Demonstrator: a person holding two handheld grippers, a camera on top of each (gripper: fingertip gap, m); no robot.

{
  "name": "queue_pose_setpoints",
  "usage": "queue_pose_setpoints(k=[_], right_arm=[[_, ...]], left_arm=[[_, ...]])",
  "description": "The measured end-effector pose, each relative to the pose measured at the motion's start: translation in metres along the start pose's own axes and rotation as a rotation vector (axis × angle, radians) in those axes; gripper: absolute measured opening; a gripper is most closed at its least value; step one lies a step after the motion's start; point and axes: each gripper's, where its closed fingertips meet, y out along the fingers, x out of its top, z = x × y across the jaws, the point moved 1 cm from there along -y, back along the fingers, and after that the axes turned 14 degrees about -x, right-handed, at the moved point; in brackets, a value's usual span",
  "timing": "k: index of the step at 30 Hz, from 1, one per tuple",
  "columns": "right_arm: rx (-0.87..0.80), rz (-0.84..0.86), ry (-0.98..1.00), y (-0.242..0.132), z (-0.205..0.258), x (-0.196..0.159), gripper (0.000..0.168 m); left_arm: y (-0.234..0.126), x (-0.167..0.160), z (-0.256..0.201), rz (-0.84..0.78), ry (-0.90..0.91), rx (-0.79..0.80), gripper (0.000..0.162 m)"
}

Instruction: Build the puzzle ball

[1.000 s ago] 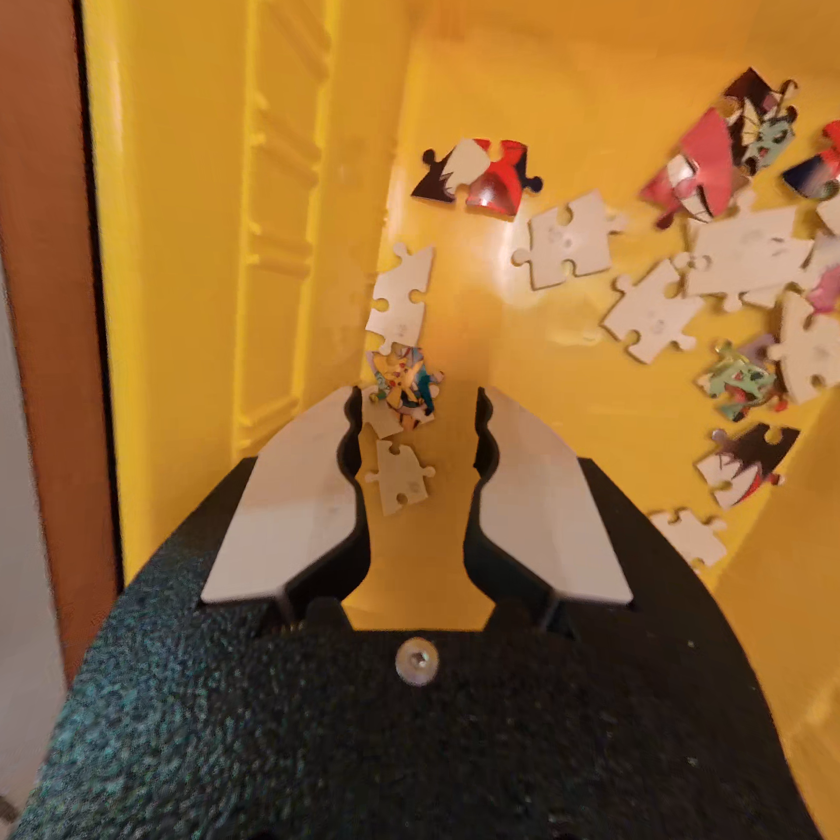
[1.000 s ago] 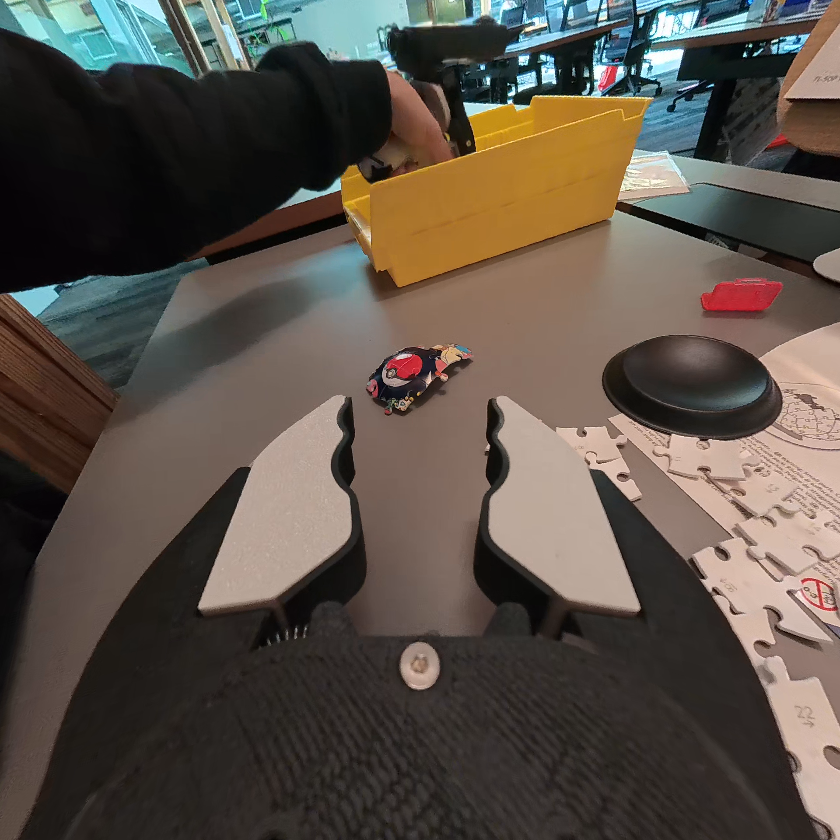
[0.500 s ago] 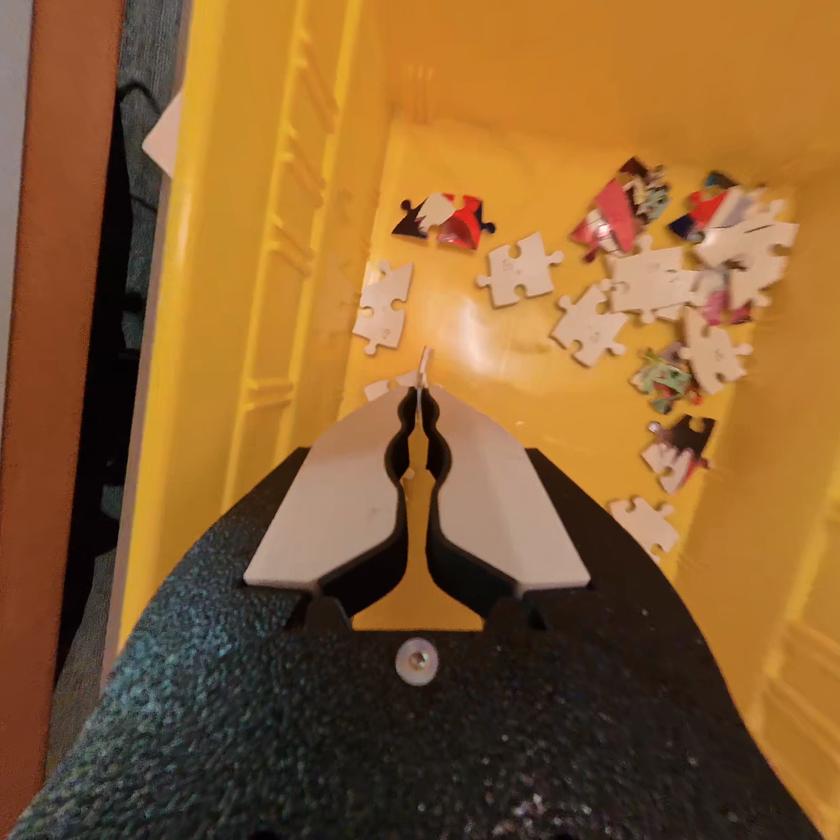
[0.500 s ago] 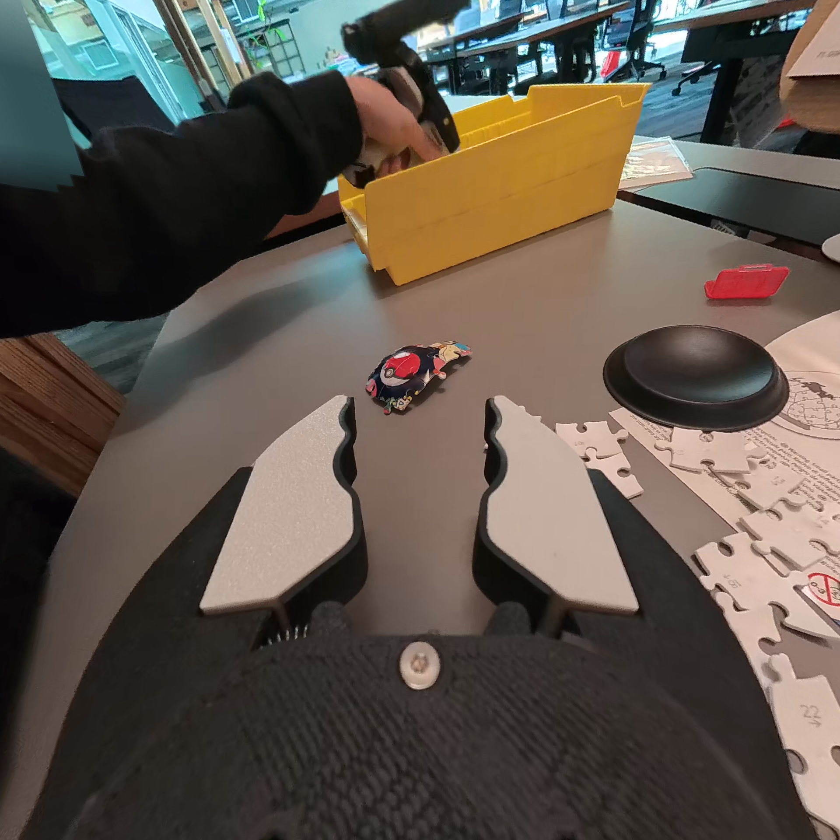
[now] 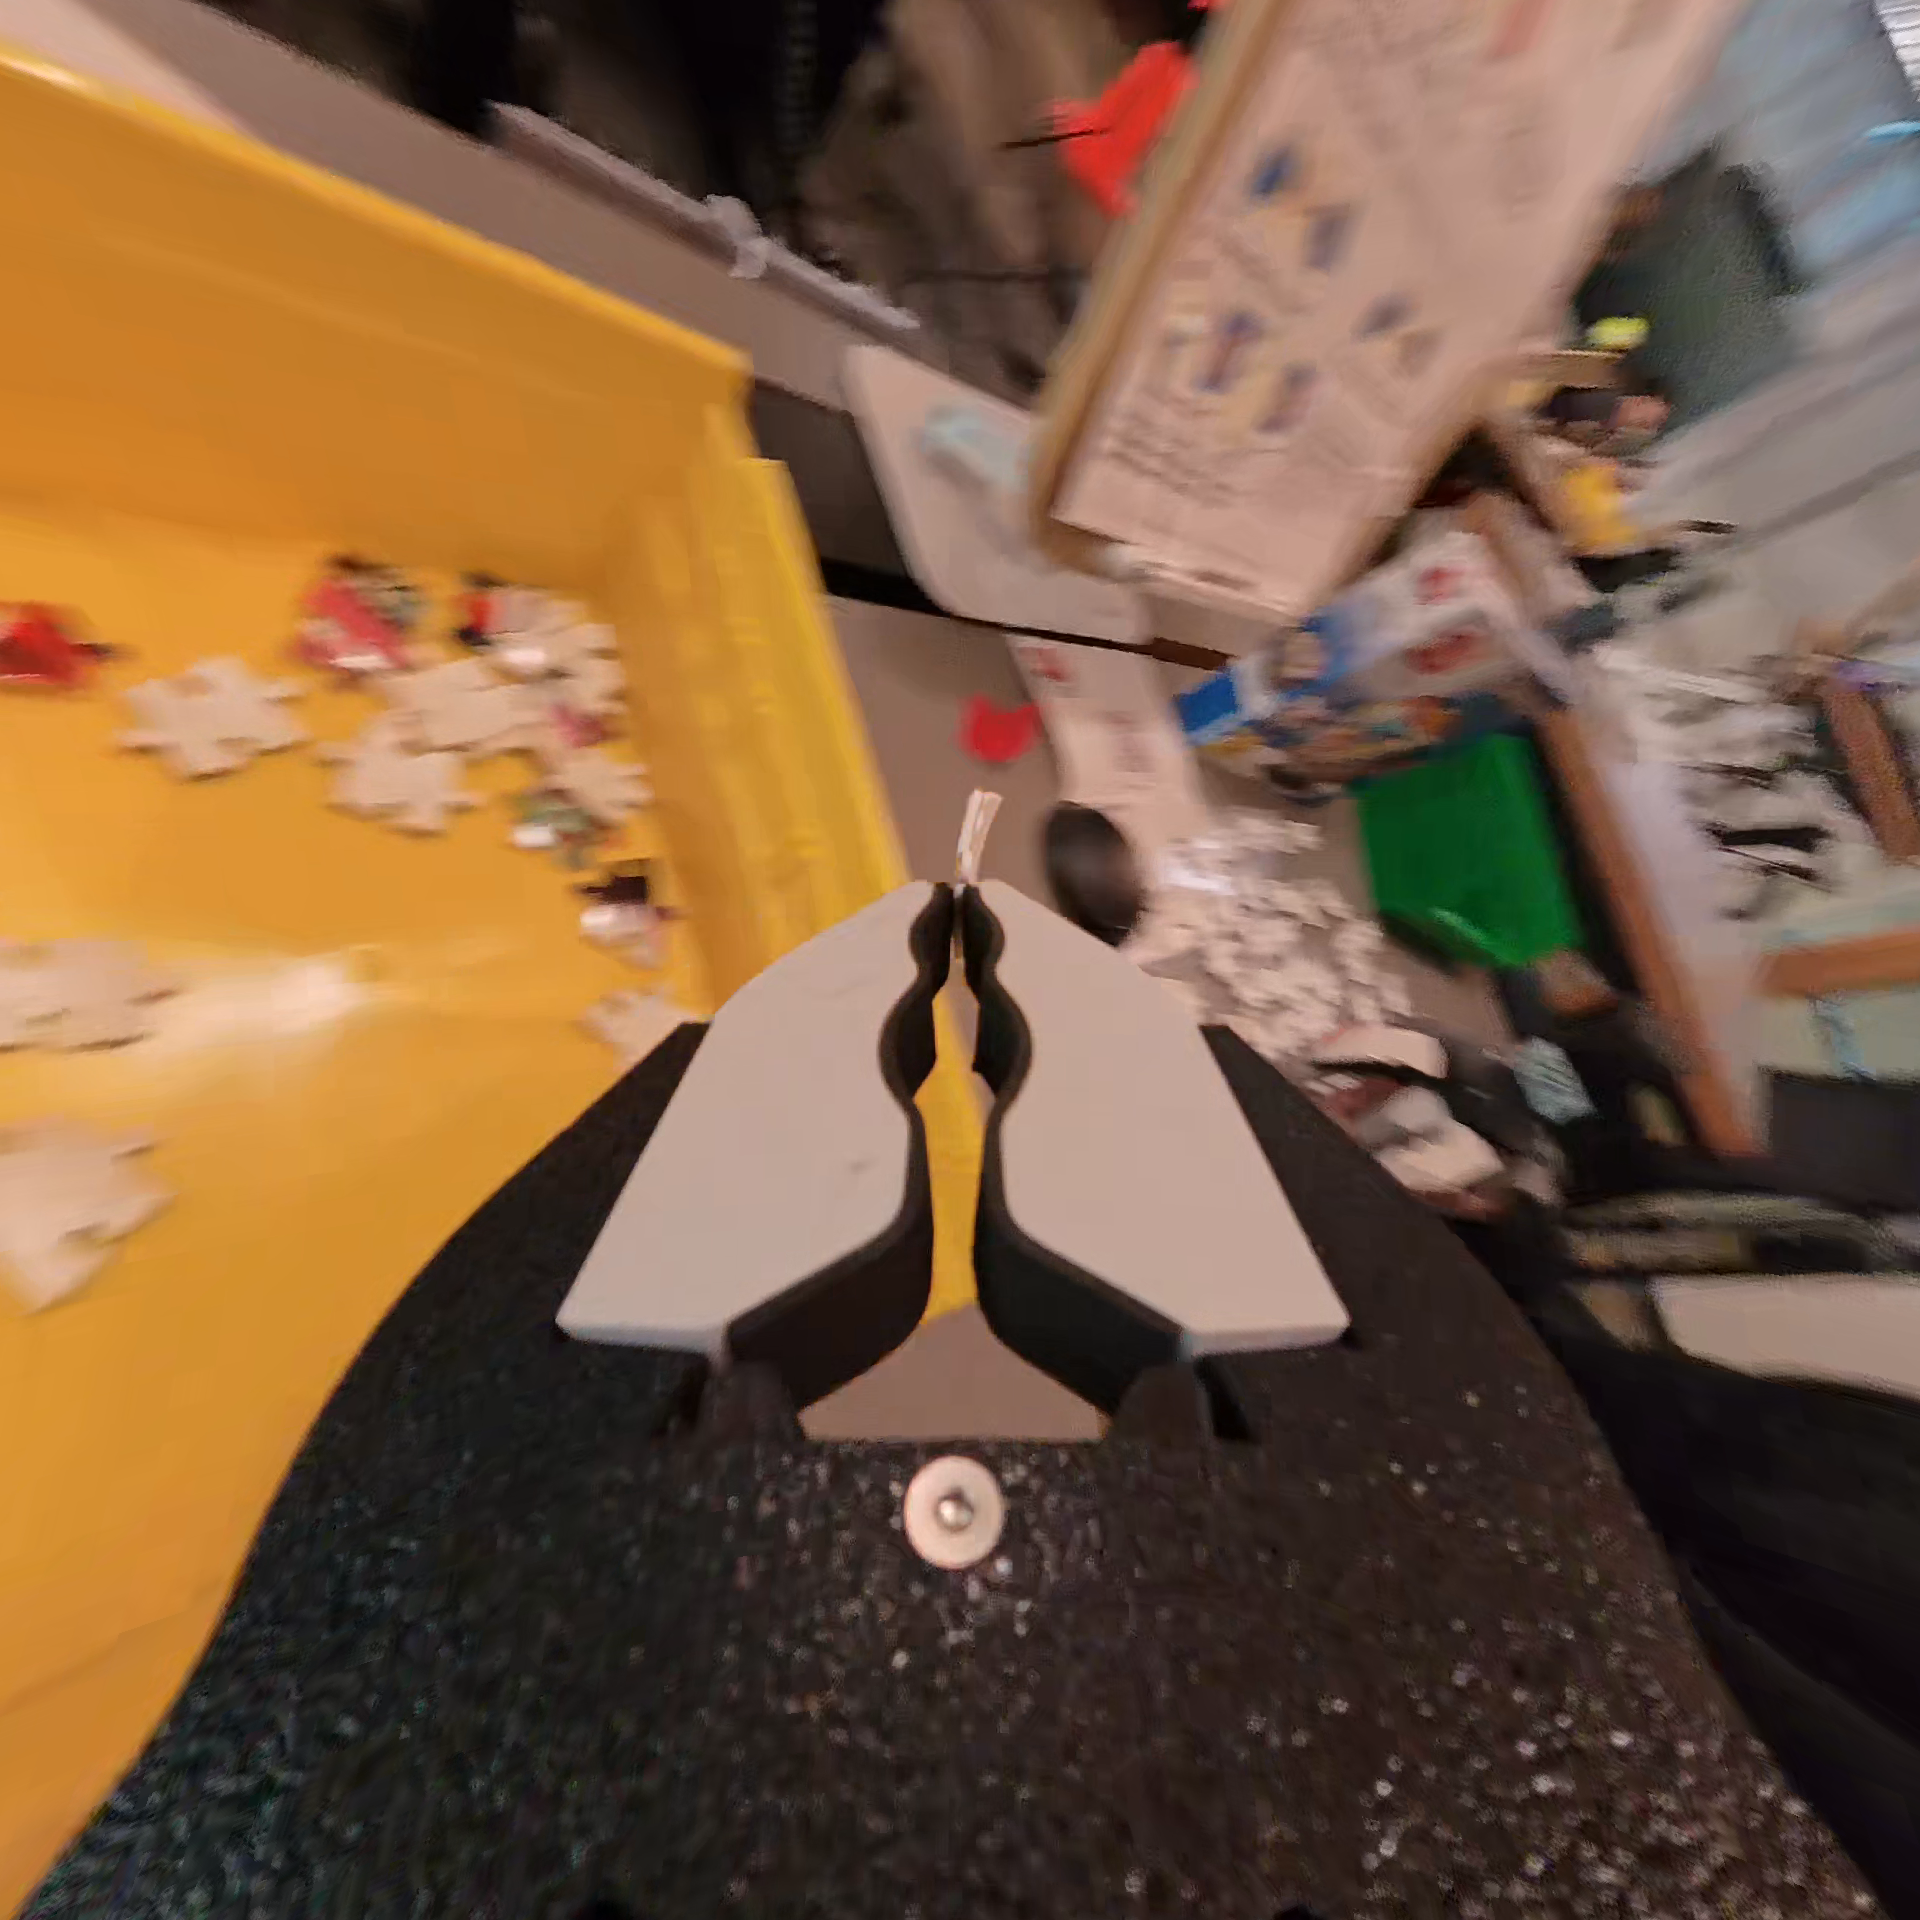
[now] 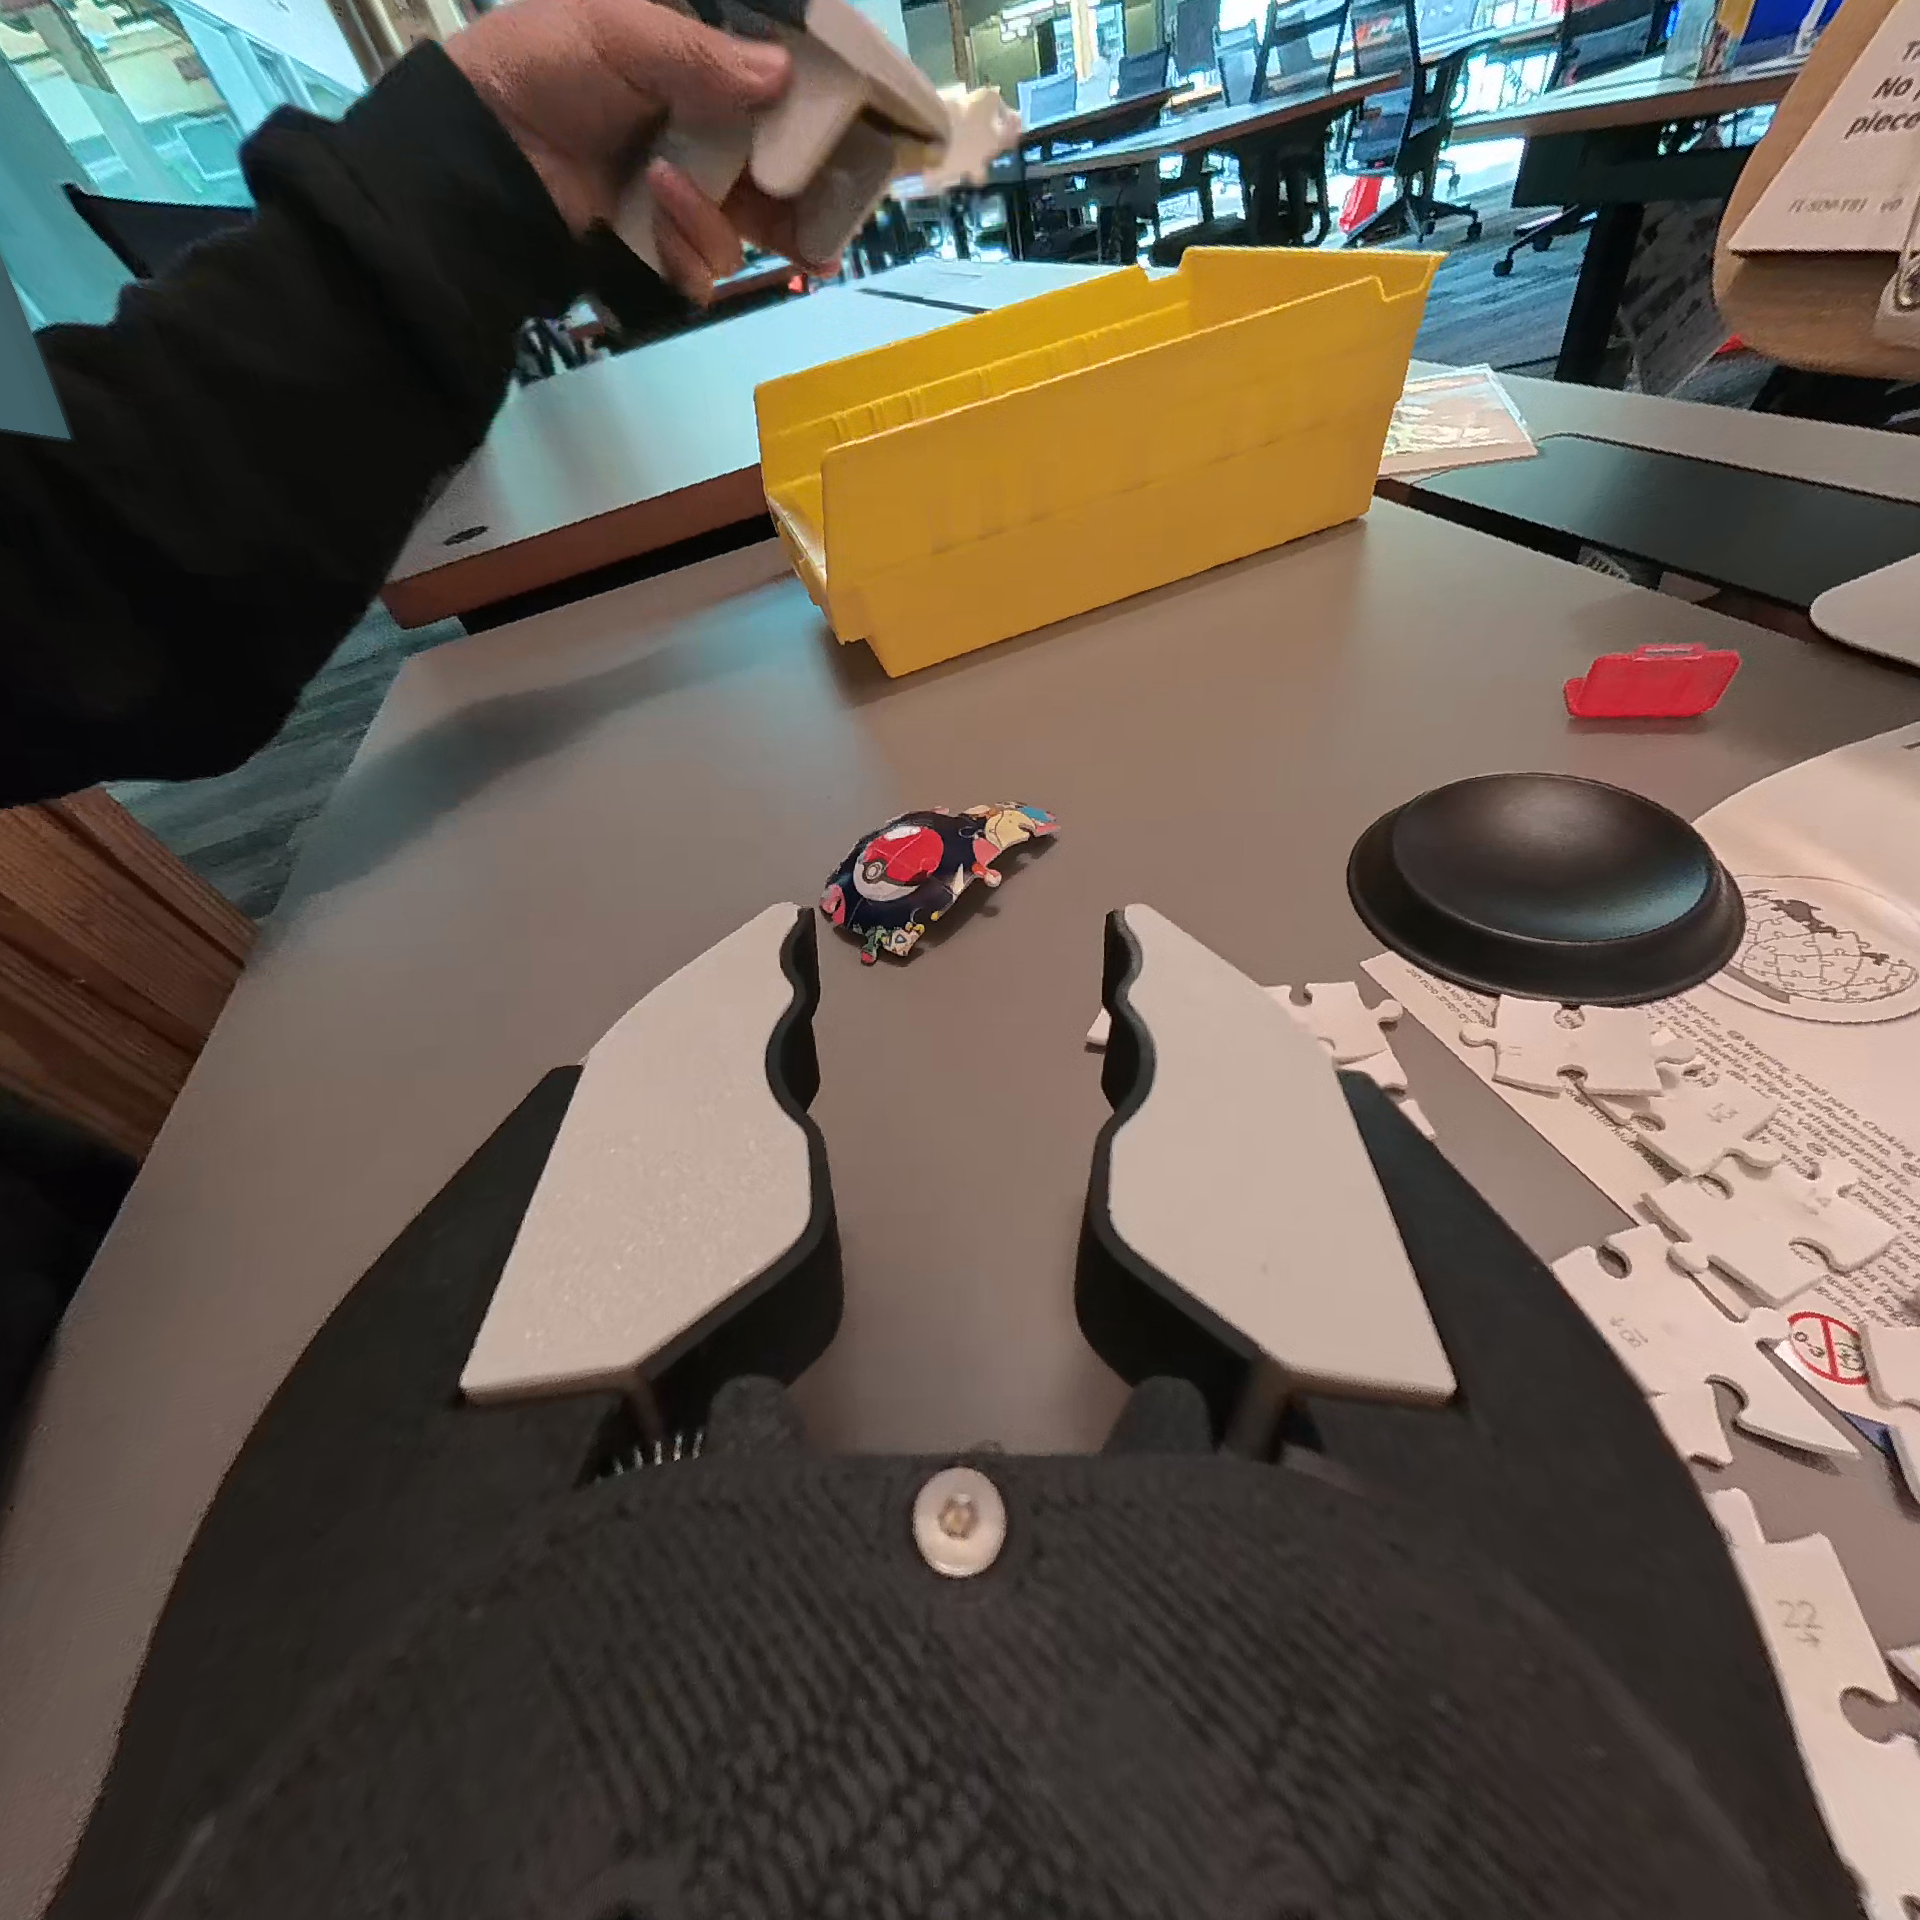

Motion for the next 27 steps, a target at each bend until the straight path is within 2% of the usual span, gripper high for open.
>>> queue_pose_setpoints(k=[3,8,12,16,21,25,27], right_arm=[[0.044,-0.038,0.024,-0.005,0.006,0.012,0.048],[0.074,-0.178,0.073,-0.022,0.014,0.053,0.037],[0.067,-0.205,0.063,-0.040,0.021,0.069,0.036],[0.068,-0.149,0.092,-0.056,0.034,0.060,0.034],[0.015,-0.060,0.106,-0.085,0.045,0.026,0.030],[-0.002,-0.045,0.127,-0.115,0.043,0.006,0.003],[-0.030,-0.077,0.157,-0.126,0.037,0.004,0.003]], left_arm=[[0.014,-0.014,-0.051,0.051,0.043,-0.200,0.001],[0.049,-0.047,-0.110,0.166,0.087,-0.385,0.001],[0.089,-0.096,-0.143,0.405,0.156,-0.468,0.001],[0.138,-0.157,-0.176,0.671,0.297,-0.523,0.001],[0.190,-0.239,-0.210,0.971,0.499,-0.610,0.001],[0.219,-0.268,-0.220,1.063,0.618,-0.633,0.001],[0.230,-0.273,-0.228,1.063,0.603,-0.664,0.001]])
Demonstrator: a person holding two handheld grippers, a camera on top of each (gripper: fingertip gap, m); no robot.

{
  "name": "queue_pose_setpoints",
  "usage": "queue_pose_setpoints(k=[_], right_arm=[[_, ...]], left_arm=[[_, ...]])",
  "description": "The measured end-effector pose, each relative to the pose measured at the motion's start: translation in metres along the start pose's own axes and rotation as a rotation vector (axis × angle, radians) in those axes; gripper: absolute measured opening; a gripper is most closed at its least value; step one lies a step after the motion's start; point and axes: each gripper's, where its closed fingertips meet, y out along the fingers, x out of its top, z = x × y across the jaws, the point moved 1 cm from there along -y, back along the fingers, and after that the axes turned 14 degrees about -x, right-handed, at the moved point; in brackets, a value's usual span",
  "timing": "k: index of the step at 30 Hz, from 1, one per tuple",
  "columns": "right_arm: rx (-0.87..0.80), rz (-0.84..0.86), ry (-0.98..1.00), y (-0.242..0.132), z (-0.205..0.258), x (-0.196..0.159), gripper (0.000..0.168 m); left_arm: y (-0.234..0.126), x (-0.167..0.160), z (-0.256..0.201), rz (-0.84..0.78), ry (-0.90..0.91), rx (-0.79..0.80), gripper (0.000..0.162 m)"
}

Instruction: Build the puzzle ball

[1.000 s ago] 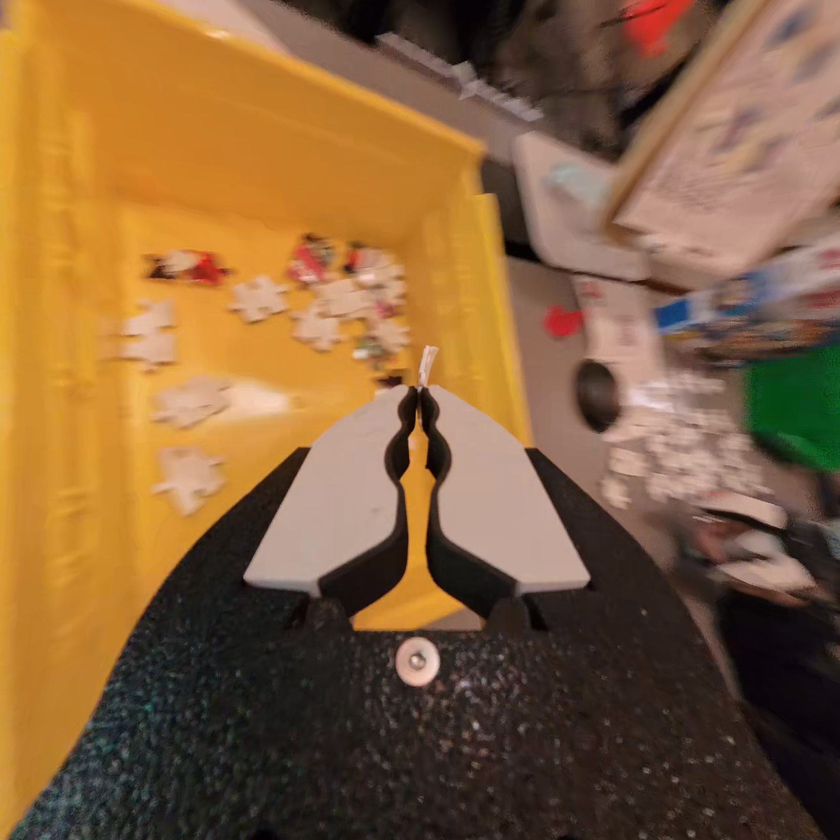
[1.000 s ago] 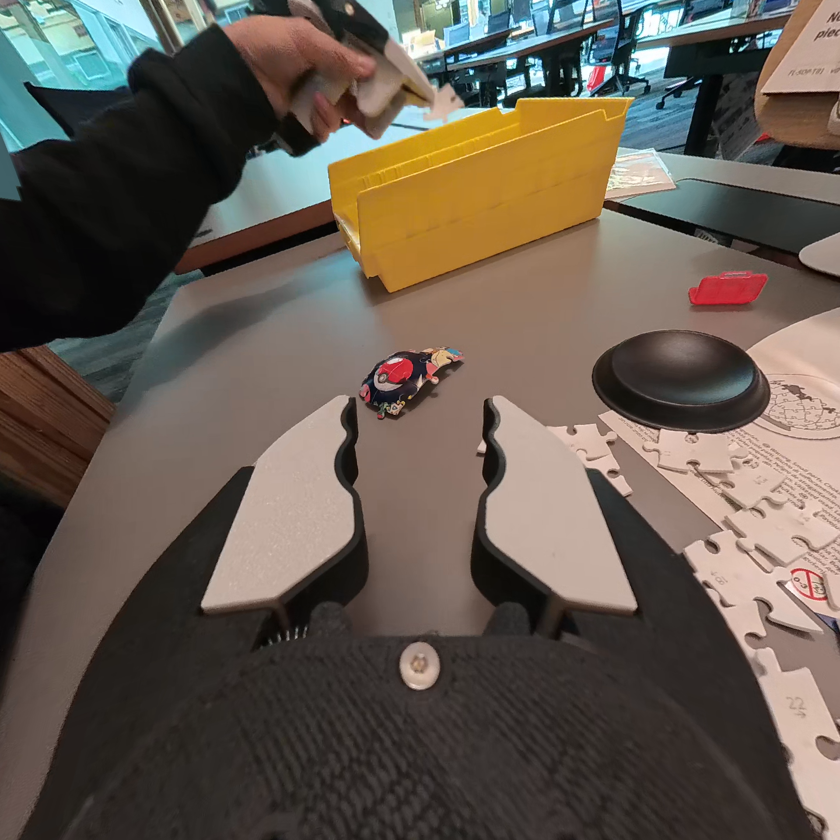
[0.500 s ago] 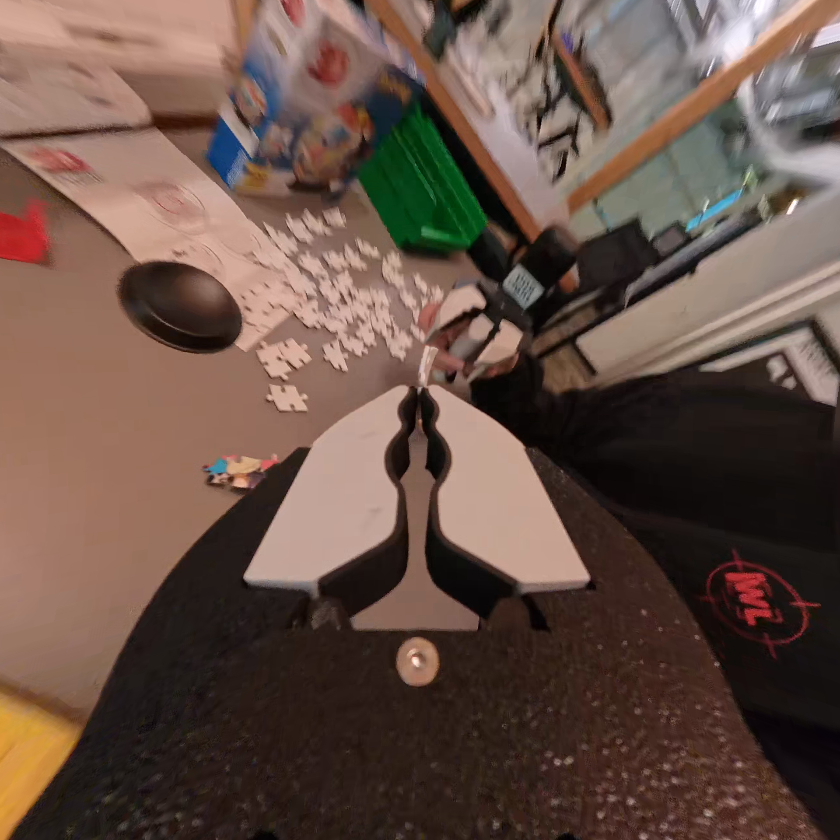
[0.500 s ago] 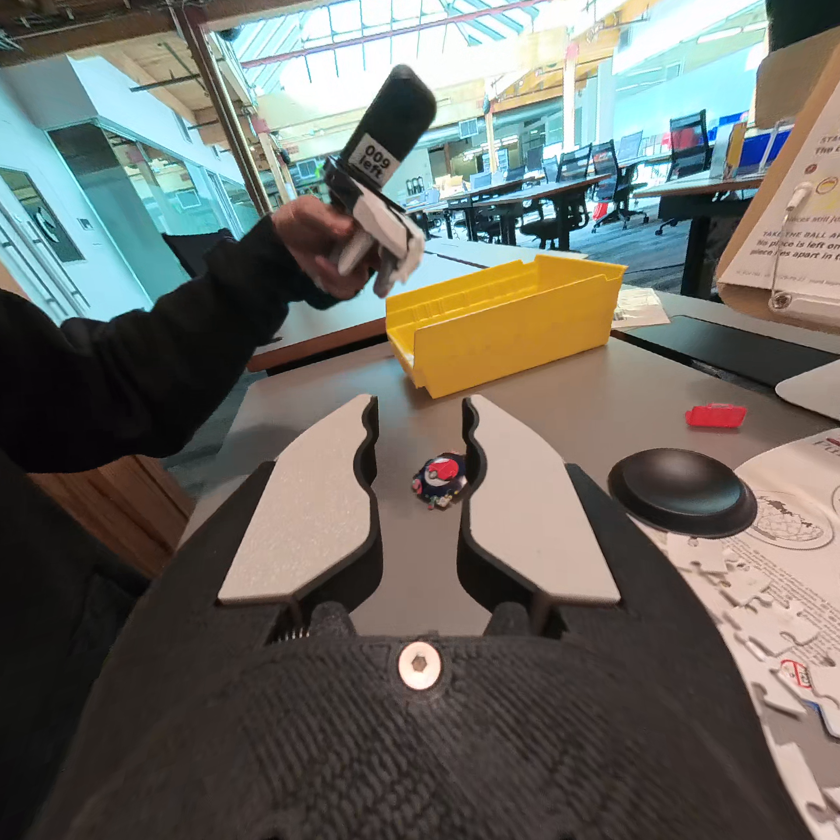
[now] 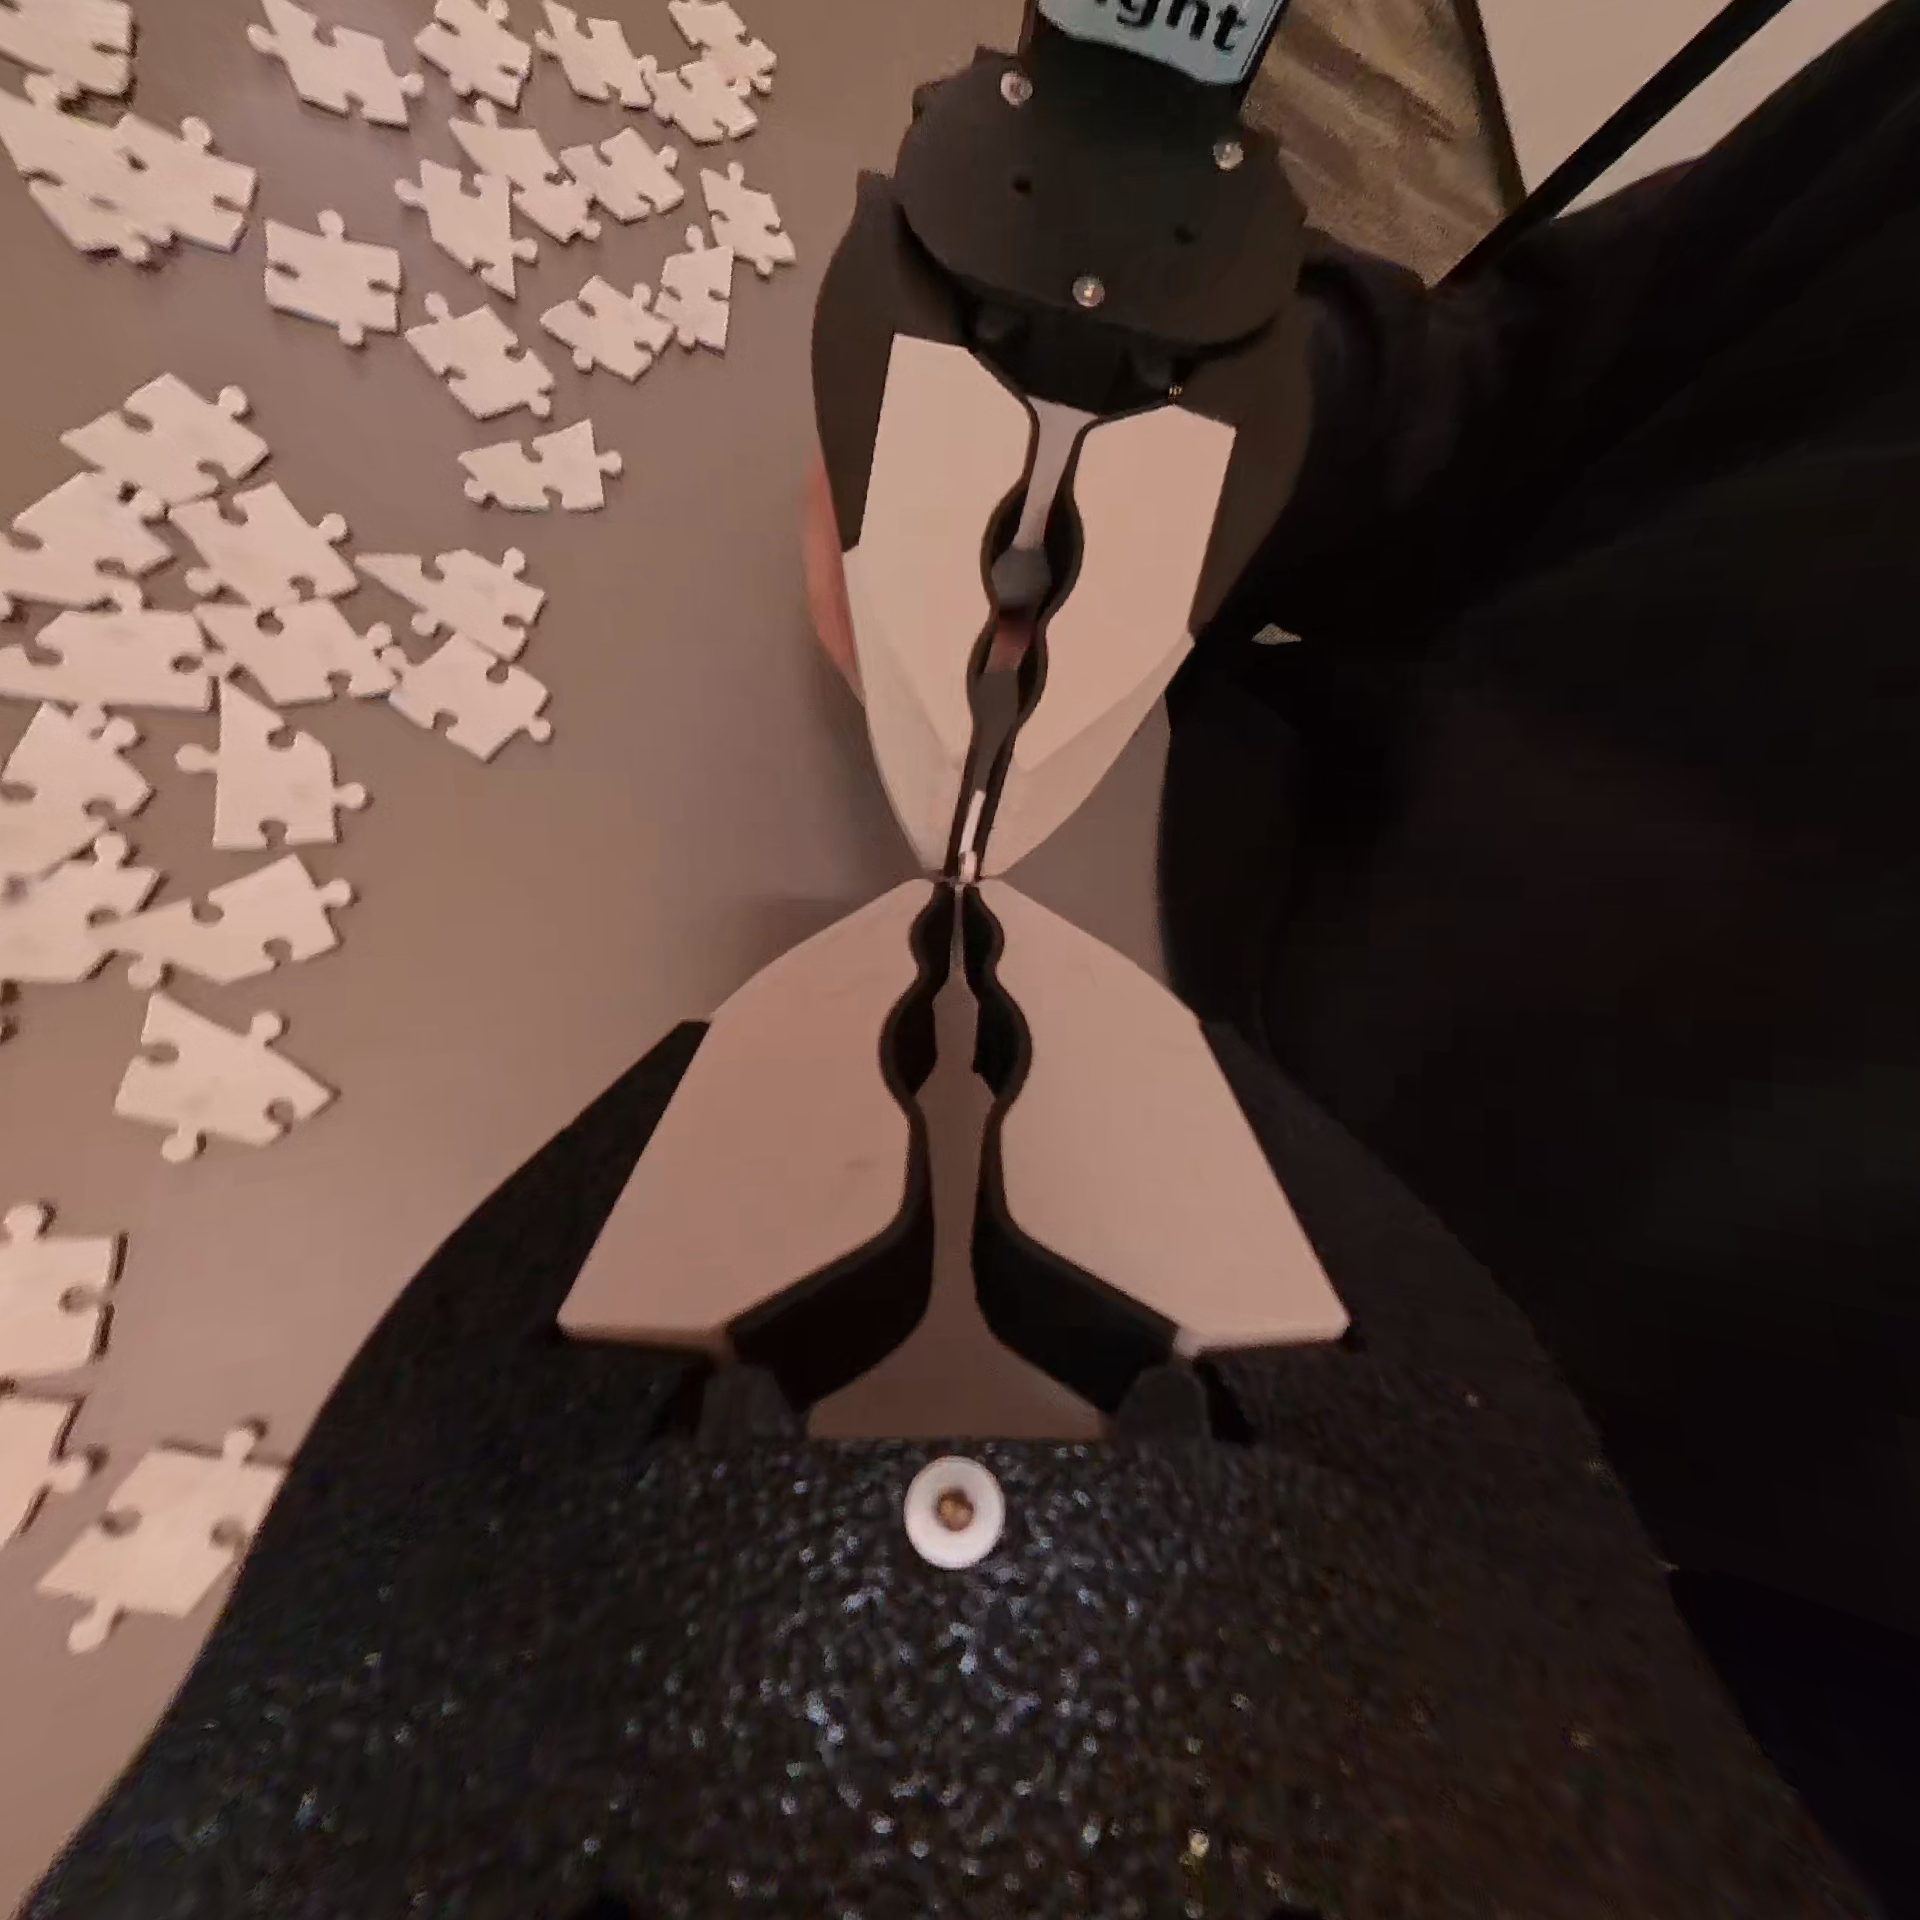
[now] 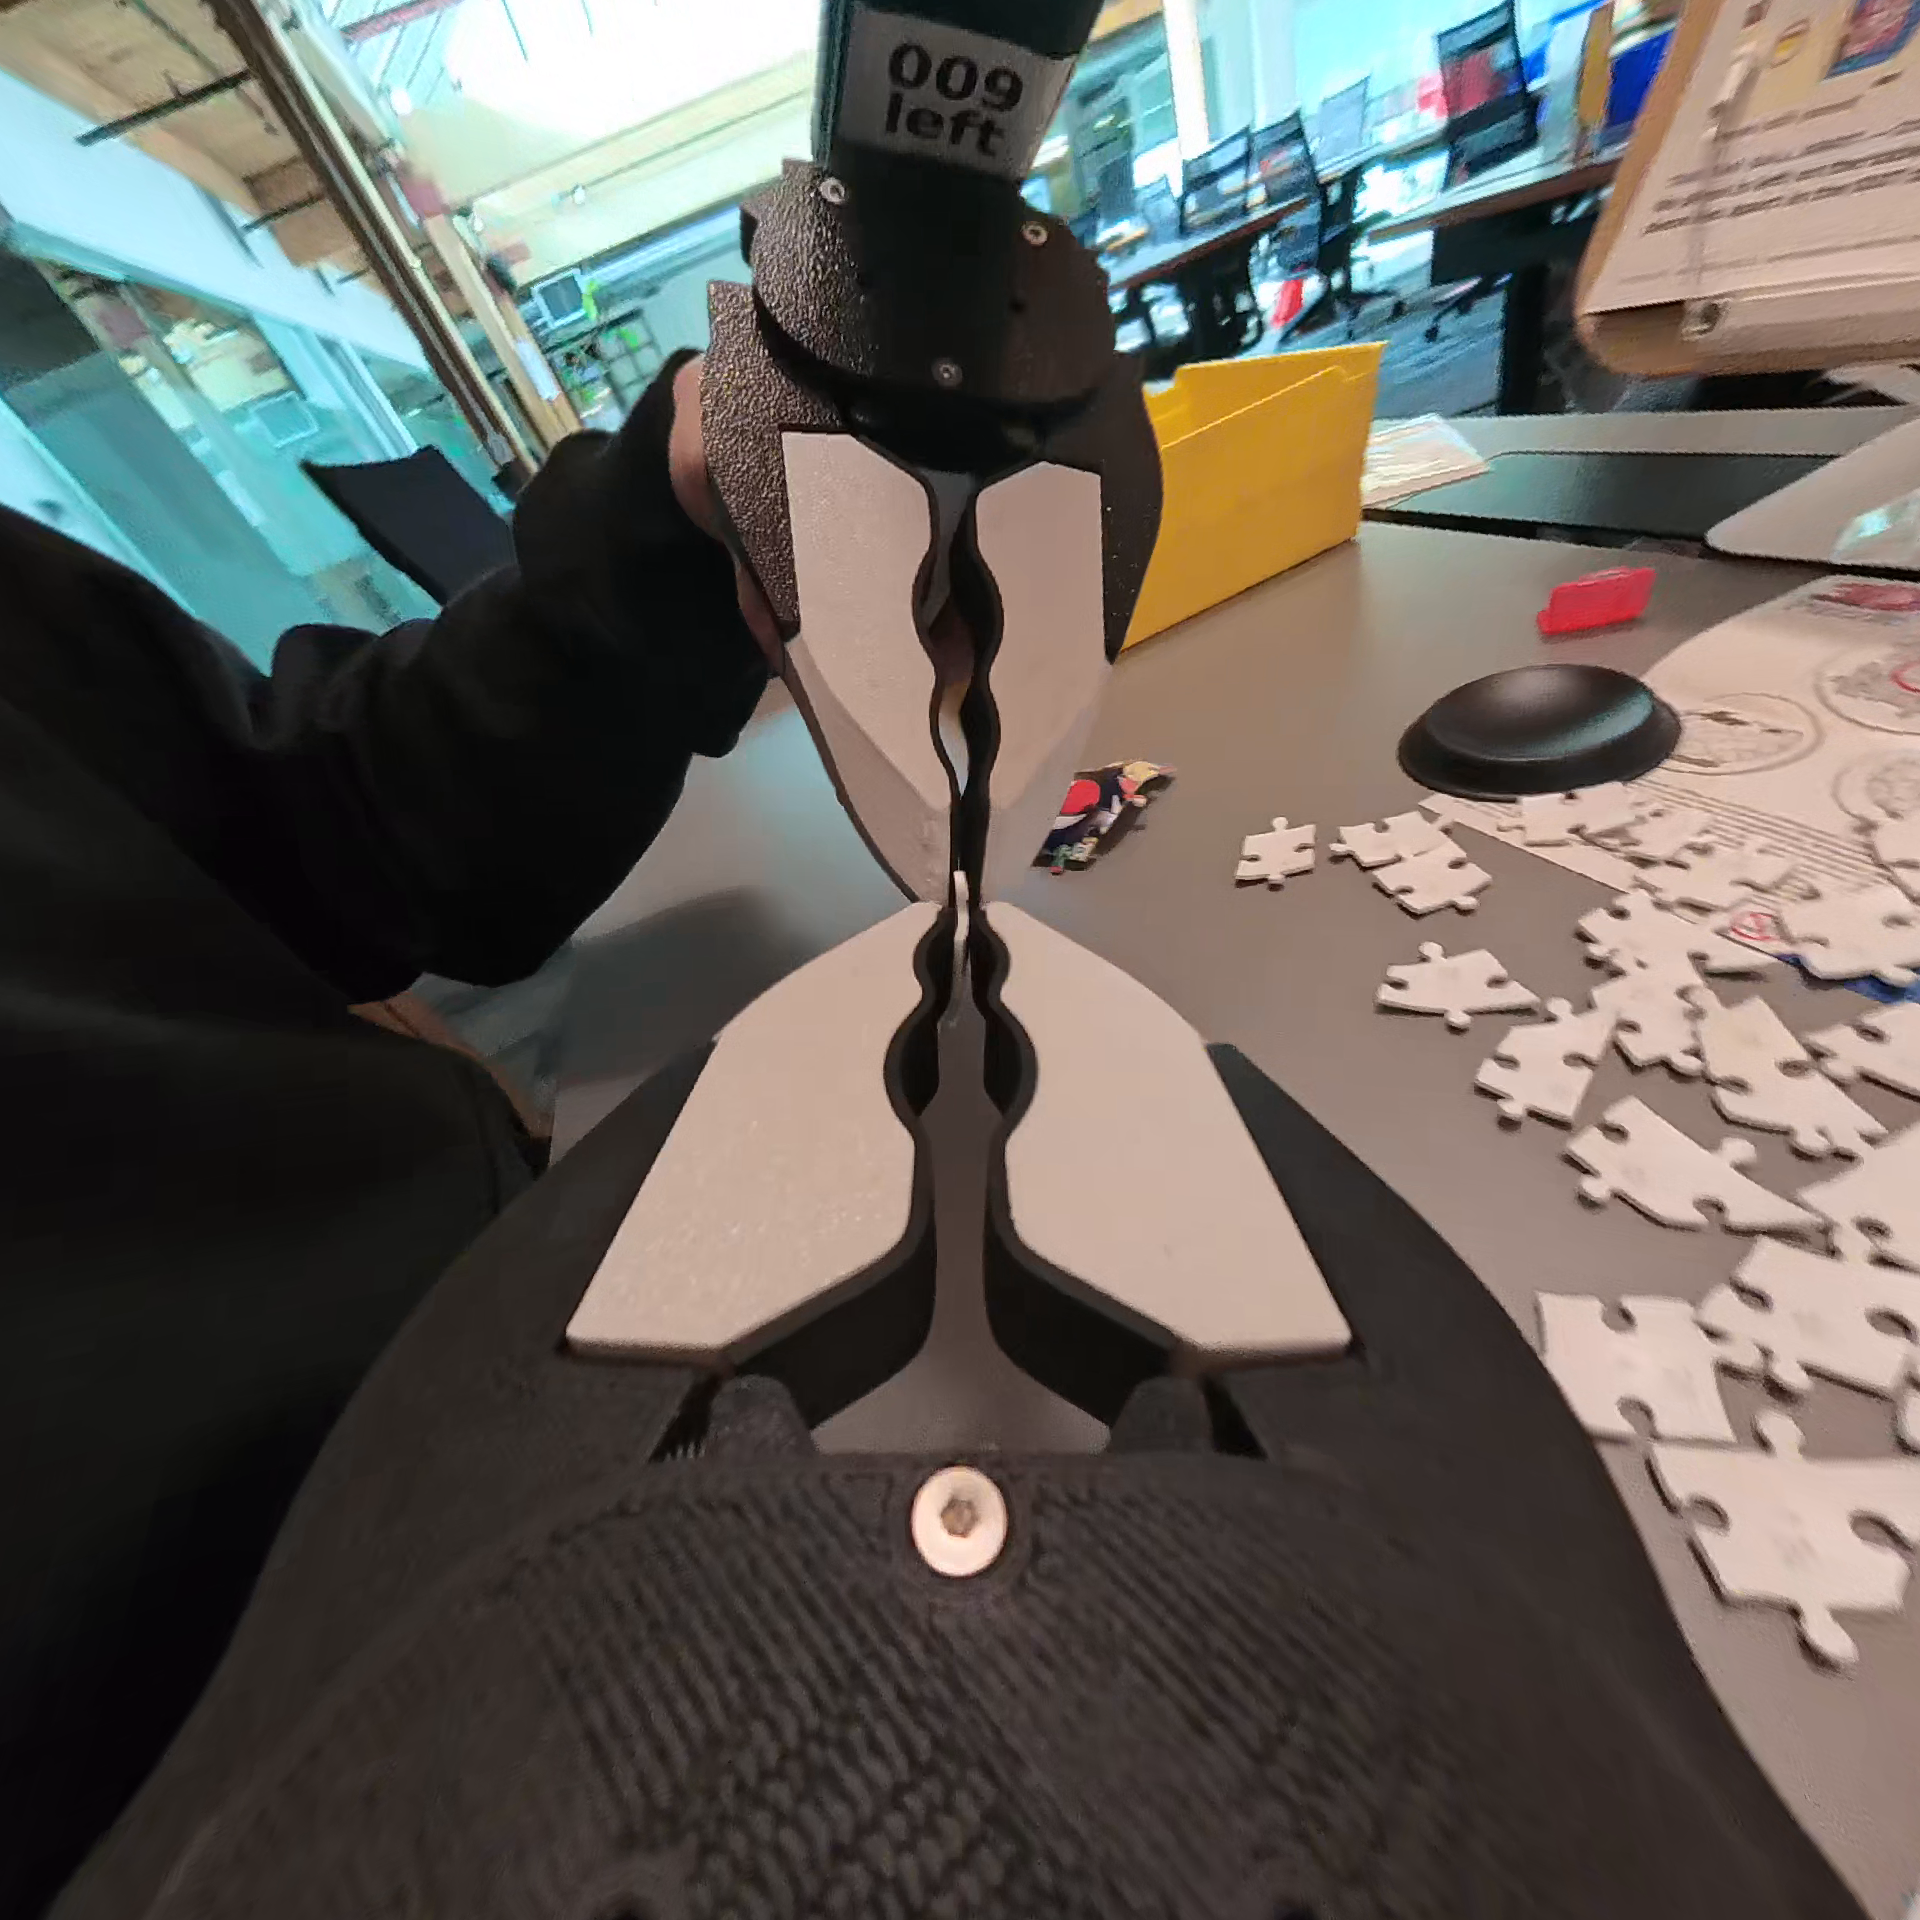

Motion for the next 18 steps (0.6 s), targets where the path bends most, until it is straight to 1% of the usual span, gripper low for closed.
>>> queue_pose_setpoints(k=[3,5,7,8,9,12,15,18], right_arm=[[-0.038,-0.011,0.001,-0.009,-0.010,-0.001,0.002],[-0.084,-0.072,0.032,-0.013,-0.021,0.009,0.003],[-0.105,-0.185,0.140,-0.022,-0.032,0.026,0.003],[-0.128,-0.266,0.215,-0.029,-0.041,0.035,0.003],[-0.141,-0.343,0.297,-0.037,-0.050,0.043,0.003],[-0.111,-0.487,0.478,-0.050,-0.062,0.049,0.003],[-0.071,-0.548,0.596,-0.046,-0.063,0.047,0.002],[-0.038,-0.551,0.641,-0.038,-0.059,0.044,0.002]], left_arm=[[0.008,0.010,0.006,-0.002,0.006,0.000,0.001],[0.006,0.021,0.013,-0.061,-0.012,0.031,0.001],[-0.004,0.035,0.016,-0.184,-0.046,0.044,0.002],[-0.012,0.039,0.019,-0.240,-0.060,0.075,0.007],[-0.019,0.040,0.022,-0.283,-0.062,0.115,0.013],[-0.024,0.037,0.025,-0.353,-0.042,0.197,0.013],[-0.014,0.037,0.029,-0.383,-0.080,0.217,0.013],[-0.002,0.048,0.025,-0.441,-0.087,0.154,0.015]])
